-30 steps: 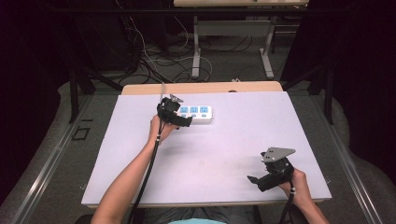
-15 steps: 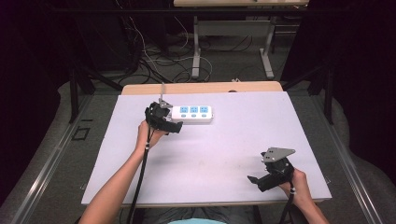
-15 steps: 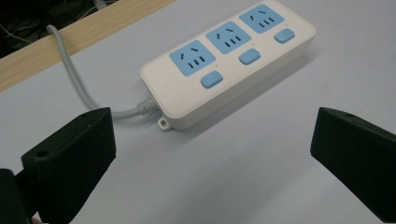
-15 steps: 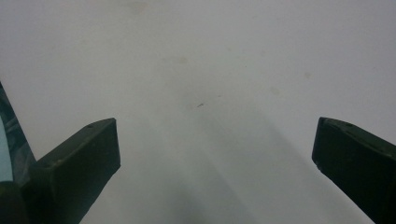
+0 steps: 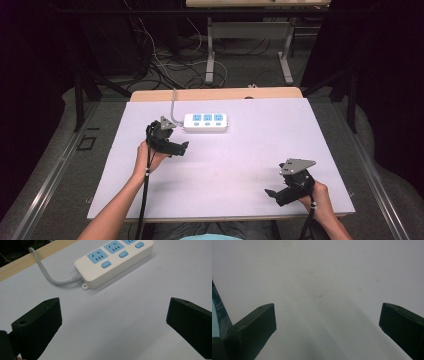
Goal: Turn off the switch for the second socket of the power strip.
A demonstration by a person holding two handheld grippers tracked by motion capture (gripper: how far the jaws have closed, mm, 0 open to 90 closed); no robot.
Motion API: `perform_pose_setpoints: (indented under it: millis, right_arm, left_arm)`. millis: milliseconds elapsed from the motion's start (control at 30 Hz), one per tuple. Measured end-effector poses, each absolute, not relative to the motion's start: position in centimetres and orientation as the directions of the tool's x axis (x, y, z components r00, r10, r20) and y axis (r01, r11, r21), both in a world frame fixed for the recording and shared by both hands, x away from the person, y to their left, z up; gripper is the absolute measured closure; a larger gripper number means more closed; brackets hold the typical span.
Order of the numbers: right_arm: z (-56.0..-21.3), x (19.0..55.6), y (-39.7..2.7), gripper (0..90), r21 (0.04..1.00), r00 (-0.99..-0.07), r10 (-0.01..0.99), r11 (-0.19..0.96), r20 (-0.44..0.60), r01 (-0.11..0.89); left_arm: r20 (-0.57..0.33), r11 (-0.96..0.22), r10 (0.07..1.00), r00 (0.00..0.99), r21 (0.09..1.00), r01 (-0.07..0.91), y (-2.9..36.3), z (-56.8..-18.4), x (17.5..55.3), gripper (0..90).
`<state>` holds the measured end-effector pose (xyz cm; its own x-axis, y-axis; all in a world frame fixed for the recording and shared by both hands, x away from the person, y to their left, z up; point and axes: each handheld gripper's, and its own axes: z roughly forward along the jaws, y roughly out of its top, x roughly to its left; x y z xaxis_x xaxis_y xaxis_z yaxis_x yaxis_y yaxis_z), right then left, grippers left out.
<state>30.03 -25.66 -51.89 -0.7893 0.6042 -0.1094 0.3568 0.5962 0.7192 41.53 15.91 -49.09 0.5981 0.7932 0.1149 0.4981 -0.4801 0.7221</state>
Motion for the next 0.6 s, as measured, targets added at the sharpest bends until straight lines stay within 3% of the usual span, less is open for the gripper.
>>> perform_pose_setpoints:
  millis: [600]
  right_arm:
    - [-51.9,30.0,-25.6,0.5,0.718,-0.788,0.606,0.597,-0.111,0.358]
  left_arm:
    - [0.112,-0.503,0.775,0.622,0.706,0.499,18.4,-49.4,36.4,0.0]
